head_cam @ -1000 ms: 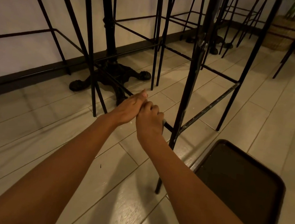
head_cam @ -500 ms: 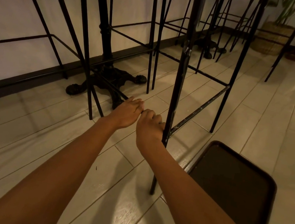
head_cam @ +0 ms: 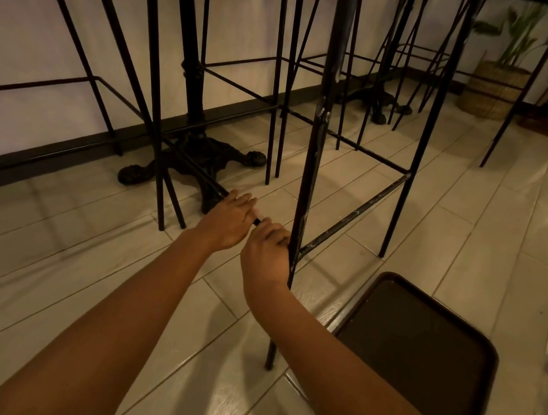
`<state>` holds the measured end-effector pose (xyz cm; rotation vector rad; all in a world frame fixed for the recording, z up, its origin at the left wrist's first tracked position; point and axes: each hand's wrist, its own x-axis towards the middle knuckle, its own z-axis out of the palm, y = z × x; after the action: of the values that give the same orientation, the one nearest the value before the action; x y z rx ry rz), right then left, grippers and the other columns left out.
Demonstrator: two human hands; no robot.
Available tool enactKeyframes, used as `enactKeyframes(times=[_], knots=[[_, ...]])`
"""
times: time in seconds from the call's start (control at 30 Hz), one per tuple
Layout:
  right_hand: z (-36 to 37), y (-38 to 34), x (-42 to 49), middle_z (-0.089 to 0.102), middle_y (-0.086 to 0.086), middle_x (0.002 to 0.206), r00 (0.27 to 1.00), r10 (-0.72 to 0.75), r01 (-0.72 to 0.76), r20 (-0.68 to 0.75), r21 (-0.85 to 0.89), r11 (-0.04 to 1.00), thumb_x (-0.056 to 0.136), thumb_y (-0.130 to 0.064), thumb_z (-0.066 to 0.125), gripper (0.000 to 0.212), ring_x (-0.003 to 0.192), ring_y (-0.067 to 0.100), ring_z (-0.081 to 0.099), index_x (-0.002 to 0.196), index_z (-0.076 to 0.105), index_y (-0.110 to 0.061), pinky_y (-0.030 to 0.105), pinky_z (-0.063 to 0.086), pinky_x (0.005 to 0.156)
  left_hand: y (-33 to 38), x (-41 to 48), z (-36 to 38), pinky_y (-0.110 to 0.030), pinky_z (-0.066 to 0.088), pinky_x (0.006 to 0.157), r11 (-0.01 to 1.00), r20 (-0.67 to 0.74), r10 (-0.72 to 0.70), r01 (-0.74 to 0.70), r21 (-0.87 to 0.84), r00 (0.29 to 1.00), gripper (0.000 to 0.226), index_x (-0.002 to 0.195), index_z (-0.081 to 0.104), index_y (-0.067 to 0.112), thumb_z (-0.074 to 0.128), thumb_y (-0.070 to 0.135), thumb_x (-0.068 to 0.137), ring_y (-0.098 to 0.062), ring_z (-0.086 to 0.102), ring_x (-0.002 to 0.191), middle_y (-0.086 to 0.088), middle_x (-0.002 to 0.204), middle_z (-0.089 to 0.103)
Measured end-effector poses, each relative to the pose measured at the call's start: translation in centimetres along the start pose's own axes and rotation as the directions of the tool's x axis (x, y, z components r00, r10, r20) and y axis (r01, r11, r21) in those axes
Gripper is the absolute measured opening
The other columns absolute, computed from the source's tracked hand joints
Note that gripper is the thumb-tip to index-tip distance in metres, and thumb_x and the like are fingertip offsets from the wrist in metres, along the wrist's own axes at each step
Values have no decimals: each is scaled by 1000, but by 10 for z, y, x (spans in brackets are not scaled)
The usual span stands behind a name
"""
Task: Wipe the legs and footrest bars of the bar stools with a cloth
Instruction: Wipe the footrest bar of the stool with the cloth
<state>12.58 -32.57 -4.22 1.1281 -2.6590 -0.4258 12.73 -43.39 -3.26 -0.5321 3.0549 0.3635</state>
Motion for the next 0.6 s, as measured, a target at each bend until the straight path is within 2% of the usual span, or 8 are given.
enactKeyframes(times=[0.1, 0.2, 0.27, 0.37, 0.43, 0.5, 0.53, 0.6], knots=[[3, 0, -1, 29, 41, 134, 999, -43, 41, -26, -67, 997, 98, -4, 28, 51, 122, 48, 39, 133, 2, 21, 45, 40, 102, 5, -3, 0, -29, -5, 115, 998, -39, -2, 4, 55, 999, 44, 144, 23, 0, 21, 16, 102, -23, 8, 145, -16, 155, 16], [4, -1, -3, 31, 41, 132, 995, -47, 36, -88, -119, 992, 98, -4, 26, 48, 120, 48, 41, 132, 7, 22, 46, 41, 100, 14, -9, -3, -27, -4, 113, 997, 1, -1, 1, 79, 1000, 45, 145, 18, 1, 19, 17, 103, -24, 4, 145, -14, 156, 12], [3, -1, -5, 33, 41, 131, 993, -42, 28, -111, -131, 991, 97, -4, 26, 45, 118, 48, 43, 131, 12, 23, 46, 42, 99, 13, -9, -3, -26, -3, 113, 1000, -16, -2, 3, 26, 1000, 45, 144, 21, -1, 21, 17, 103, -25, 8, 145, -16, 155, 16], [4, -6, -14, 36, 40, 132, 996, -50, 41, -74, -120, 992, 96, -8, 35, 47, 118, 50, 43, 130, 23, 22, 49, 42, 99, 12, -8, -3, -28, 3, 114, 983, -62, -61, 49, -179, 996, 44, 142, 29, 0, 25, 18, 102, -27, 15, 143, -17, 153, 23], [4, -7, -24, 53, 32, 123, 1000, -26, 26, -3, -7, 1000, 90, -16, 51, 45, 113, 45, 52, 123, 45, 15, 44, 47, 94, 13, -8, -3, -34, 5, 116, 964, -11, -84, 78, -253, 996, 45, 143, 28, 3, 23, 21, 102, -27, 10, 144, -15, 154, 20], [-3, 0, -30, 69, 22, 100, 998, -47, 51, -31, 158, 986, 73, -20, 72, 35, 99, 36, 64, 99, 67, 3, 37, 57, 79, 16, -9, -2, -36, 7, 117, 955, 16, -61, 63, -289, 998, 45, 144, 29, 10, 18, 25, 103, -23, 10, 145, -10, 155, 22], [-5, 7, -33, 70, 19, 95, 996, -74, 83, -49, 233, 969, 67, -18, 78, 33, 97, 34, 65, 93, 69, 1, 35, 57, 76, 18, -11, -2, -34, 9, 117, 931, -8, -40, 35, -364, 999, 45, 143, 32, 14, 18, 28, 103, -20, 14, 144, -6, 153, 26], [-6, 20, -34, 62, 17, 110, 986, -164, 158, -29, 471, 868, 76, -11, 71, 36, 108, 31, 58, 108, 57, -1, 36, 51, 88, 29, -17, -4, -27, 16, 111, 772, -63, -43, -7, -636, 997, 45, 139, 40, 21, 20, 36, 101, -11, 26, 139, 4, 147, 36]])
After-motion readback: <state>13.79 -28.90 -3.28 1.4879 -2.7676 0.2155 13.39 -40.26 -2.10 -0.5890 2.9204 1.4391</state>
